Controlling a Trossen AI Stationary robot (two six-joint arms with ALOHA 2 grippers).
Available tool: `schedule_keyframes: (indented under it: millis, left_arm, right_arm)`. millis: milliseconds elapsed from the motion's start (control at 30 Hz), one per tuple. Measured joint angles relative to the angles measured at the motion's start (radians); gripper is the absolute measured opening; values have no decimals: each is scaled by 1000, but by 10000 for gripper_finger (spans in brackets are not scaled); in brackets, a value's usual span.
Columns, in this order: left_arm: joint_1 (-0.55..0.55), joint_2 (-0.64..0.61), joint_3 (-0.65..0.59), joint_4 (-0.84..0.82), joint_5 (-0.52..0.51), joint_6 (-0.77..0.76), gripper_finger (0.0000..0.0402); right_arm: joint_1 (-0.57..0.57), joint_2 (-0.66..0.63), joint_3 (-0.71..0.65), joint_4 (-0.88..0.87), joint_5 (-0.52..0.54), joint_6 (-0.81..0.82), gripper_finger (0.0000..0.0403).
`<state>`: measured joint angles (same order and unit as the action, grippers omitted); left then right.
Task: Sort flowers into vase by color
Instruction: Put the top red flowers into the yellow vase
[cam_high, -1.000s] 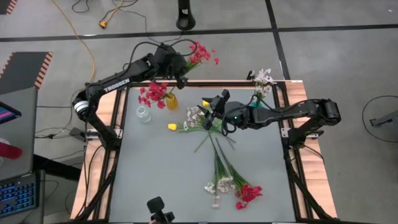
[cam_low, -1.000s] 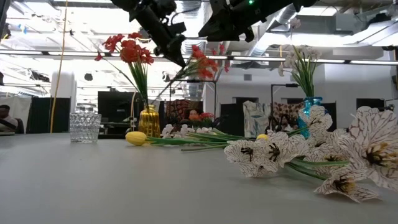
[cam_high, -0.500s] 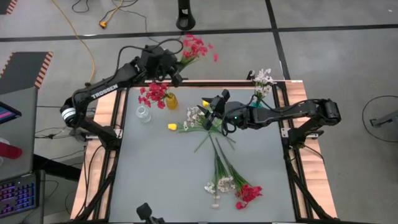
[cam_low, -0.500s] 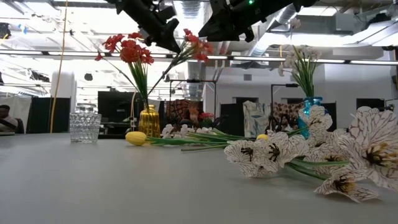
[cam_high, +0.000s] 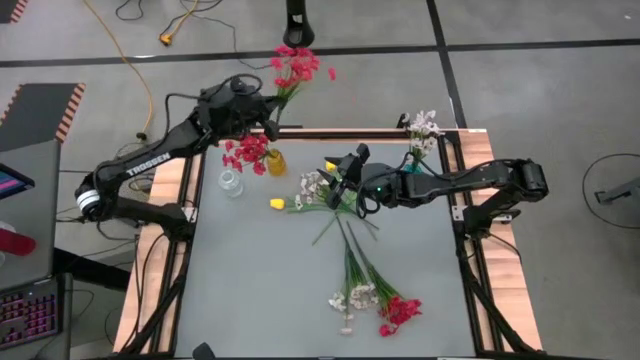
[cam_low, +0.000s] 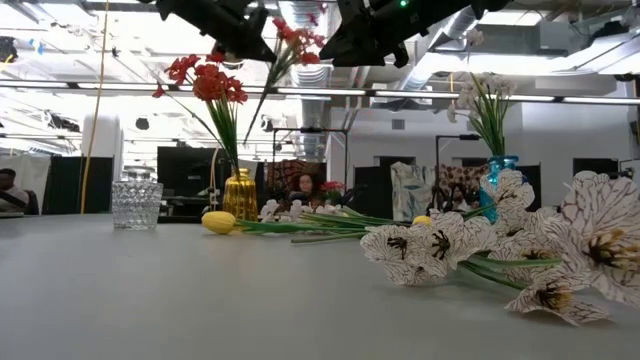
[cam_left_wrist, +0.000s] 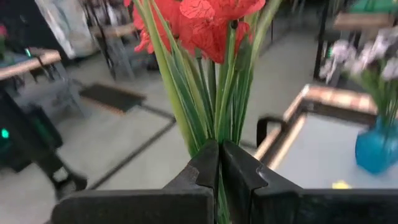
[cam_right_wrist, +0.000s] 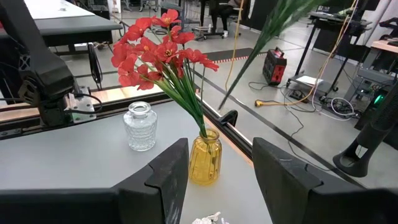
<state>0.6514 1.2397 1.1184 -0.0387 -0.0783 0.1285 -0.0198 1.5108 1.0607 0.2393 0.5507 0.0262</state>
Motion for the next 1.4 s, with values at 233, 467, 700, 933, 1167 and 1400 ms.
schedule_keyframes:
  millis: [233,467,700,933,1167,1400]
  left_arm:
    - [0,-64,-174,180,28,-23,0]
    - [7,-114,-258,224,28,-57,0]
    - [7,-123,-321,283,29,-80,0]
    - [7,-122,-324,283,29,-62,0]
    - [7,-122,-324,238,29,-43,0]
    - [7,-122,-324,210,29,-43,0]
  right_arm:
    - [0,0,0,0,0,0,203]
    - [1,0,0,0,0,0,203]
    - [0,0,0,0,0,0,203]
    - [0,0,0,0,0,0,203]
    - [0,0,0,0,0,0,203]
    - [0,0,0,0,0,0,203]
